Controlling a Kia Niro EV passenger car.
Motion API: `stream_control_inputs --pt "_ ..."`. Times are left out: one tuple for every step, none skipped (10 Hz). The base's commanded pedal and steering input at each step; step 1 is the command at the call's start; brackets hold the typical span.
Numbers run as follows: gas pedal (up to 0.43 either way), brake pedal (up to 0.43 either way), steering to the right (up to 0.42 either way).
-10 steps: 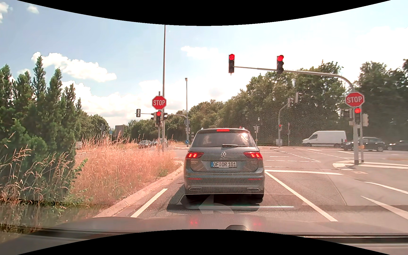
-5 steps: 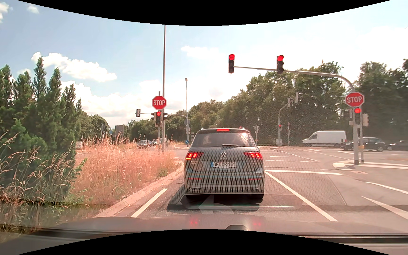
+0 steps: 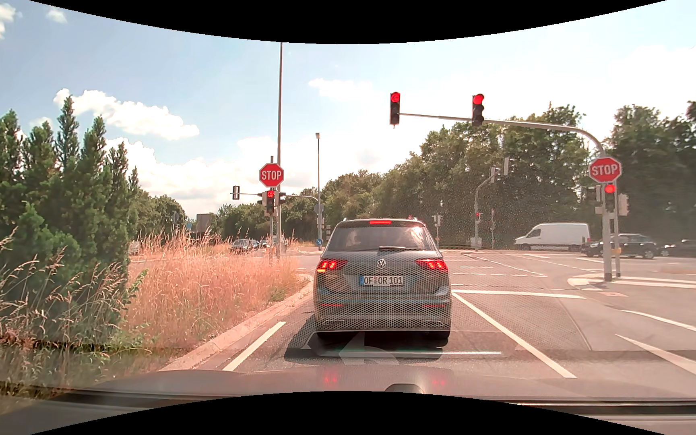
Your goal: Follow the waypoints while adhering to traffic rules and regulations
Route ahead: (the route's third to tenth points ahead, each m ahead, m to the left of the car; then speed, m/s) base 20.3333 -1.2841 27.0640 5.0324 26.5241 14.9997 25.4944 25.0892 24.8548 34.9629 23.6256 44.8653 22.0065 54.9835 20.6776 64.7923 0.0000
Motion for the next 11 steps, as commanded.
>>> stream_control_inputs --pt "0.000 0.238 0.008" --pt "0.000 0.238 0.008" --pt "0.000 0.238 0.008" --pt "0.000 0.238 0.008" --pt "0.000 0.238 0.008" --pt "0.000 0.238 0.008" --pt "0.000 0.238 0.008" --pt "0.000 0.238 0.008" --pt "0.000 0.238 0.008" --pt "0.000 0.238 0.008" --pt "0.000 0.238 0.008"
